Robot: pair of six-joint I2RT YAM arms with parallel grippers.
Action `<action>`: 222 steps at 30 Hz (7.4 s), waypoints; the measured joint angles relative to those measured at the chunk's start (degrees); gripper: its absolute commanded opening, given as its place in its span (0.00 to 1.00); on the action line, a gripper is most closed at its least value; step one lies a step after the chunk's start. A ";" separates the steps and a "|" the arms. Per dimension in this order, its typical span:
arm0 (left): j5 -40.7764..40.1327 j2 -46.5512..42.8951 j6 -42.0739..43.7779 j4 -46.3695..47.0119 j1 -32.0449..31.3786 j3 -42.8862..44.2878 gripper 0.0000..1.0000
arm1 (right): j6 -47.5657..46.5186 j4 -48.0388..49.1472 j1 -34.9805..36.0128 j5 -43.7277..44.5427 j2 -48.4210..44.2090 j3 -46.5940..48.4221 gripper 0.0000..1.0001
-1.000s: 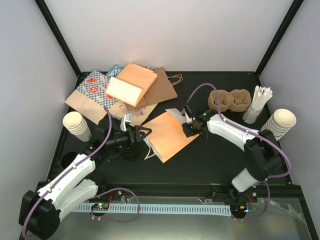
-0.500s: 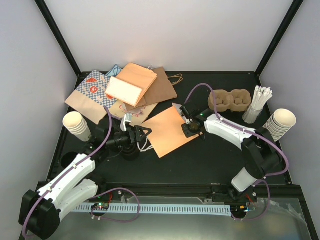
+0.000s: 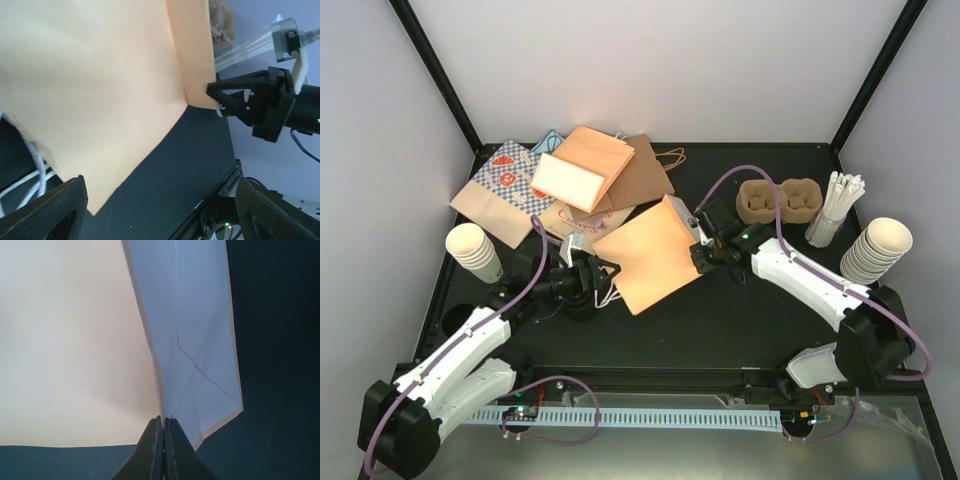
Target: Pack the takeout coffee
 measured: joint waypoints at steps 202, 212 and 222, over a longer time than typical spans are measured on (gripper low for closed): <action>-7.13 5.81 12.90 -32.85 -11.34 44.81 0.99 | 14.01 -3.82 8.61 3.04 -21.97 -1.79 0.35; -12.44 9.97 18.93 -35.85 -18.51 42.18 0.81 | 11.04 -11.10 8.61 1.62 -22.88 10.99 0.37; -16.76 11.15 28.22 -32.39 -21.33 43.28 0.78 | 13.46 -8.85 8.61 -7.06 -23.28 15.30 0.63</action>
